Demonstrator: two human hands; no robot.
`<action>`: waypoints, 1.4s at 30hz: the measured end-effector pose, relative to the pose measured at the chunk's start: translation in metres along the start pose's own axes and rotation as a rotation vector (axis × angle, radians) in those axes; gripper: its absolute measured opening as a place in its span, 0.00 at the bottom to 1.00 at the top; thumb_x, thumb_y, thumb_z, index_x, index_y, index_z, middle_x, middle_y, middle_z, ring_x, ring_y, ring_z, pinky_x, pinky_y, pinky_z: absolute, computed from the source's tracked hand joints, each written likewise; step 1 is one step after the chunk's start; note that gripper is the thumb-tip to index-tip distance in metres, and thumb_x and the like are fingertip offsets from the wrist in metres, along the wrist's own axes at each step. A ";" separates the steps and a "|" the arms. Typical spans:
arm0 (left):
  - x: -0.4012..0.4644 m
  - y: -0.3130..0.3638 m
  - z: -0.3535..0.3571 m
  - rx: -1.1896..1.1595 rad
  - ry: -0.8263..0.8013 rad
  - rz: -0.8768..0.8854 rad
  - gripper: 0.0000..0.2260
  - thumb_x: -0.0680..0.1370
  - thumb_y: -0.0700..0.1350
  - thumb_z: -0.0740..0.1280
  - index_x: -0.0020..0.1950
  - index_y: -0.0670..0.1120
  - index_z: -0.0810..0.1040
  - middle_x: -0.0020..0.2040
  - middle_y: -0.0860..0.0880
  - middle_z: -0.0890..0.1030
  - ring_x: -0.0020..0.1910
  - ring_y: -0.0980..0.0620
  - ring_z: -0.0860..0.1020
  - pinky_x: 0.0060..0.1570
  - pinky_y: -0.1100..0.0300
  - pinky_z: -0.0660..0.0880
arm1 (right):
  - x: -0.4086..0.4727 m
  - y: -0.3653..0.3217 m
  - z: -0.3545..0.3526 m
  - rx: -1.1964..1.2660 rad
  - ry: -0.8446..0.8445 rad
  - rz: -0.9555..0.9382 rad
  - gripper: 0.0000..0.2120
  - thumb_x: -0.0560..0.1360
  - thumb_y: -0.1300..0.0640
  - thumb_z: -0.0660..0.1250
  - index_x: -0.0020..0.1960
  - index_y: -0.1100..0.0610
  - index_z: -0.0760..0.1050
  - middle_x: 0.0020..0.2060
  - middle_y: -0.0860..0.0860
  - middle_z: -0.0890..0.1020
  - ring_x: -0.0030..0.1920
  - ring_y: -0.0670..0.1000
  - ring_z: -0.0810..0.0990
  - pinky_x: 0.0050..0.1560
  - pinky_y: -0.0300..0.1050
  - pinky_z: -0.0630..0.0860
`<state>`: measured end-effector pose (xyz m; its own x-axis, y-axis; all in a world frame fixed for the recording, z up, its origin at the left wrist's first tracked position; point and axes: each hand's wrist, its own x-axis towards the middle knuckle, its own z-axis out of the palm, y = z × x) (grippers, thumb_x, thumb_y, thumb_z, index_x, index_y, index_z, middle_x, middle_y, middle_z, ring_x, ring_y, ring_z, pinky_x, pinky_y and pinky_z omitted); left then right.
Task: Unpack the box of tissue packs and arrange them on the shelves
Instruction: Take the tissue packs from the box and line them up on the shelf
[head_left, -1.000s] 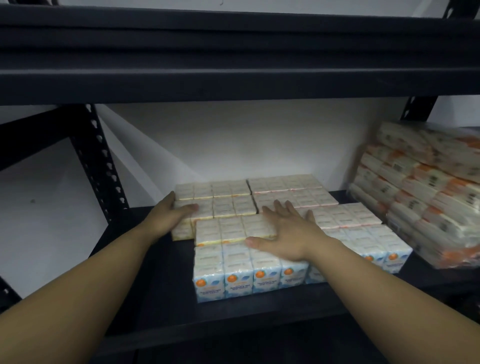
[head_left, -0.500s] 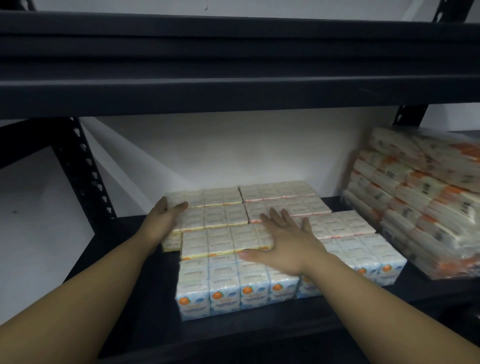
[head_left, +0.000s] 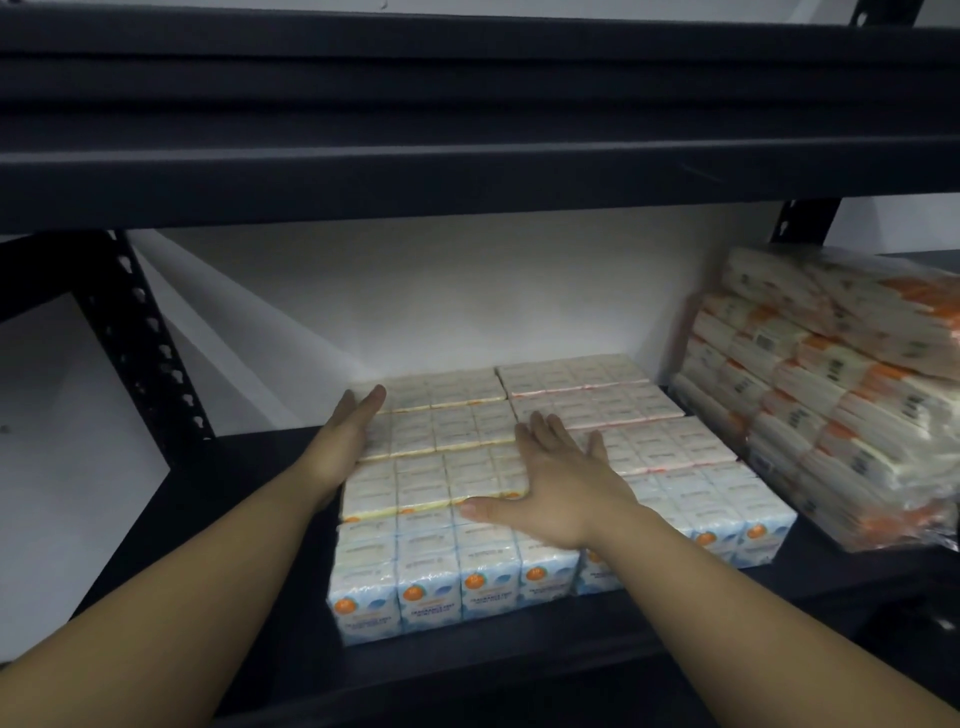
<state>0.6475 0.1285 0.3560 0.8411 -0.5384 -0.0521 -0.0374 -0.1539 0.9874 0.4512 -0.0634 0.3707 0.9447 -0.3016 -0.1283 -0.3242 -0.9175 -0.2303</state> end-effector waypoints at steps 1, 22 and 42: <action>0.002 -0.001 -0.002 0.002 -0.019 -0.009 0.28 0.80 0.69 0.60 0.69 0.51 0.70 0.58 0.53 0.81 0.57 0.53 0.81 0.64 0.51 0.72 | 0.000 0.000 0.000 0.001 0.000 -0.001 0.65 0.62 0.11 0.49 0.85 0.51 0.39 0.84 0.48 0.38 0.83 0.50 0.35 0.80 0.66 0.35; -0.054 0.005 0.006 -0.041 0.067 0.059 0.10 0.84 0.55 0.62 0.65 0.57 0.73 0.56 0.63 0.76 0.50 0.63 0.77 0.47 0.70 0.69 | -0.008 0.006 -0.008 0.419 0.196 0.058 0.71 0.57 0.18 0.71 0.85 0.53 0.44 0.84 0.51 0.51 0.84 0.55 0.50 0.82 0.57 0.51; -0.068 -0.017 0.017 -0.493 0.041 -0.156 0.24 0.81 0.61 0.63 0.69 0.46 0.79 0.63 0.40 0.83 0.62 0.40 0.83 0.68 0.41 0.72 | -0.007 0.065 -0.010 -0.068 0.047 0.139 0.56 0.67 0.14 0.40 0.85 0.46 0.43 0.84 0.52 0.42 0.84 0.55 0.40 0.78 0.72 0.37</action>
<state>0.5819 0.1540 0.3404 0.8371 -0.5061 -0.2079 0.3406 0.1846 0.9219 0.4235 -0.1236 0.3660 0.8927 -0.4373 -0.1086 -0.4495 -0.8810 -0.1476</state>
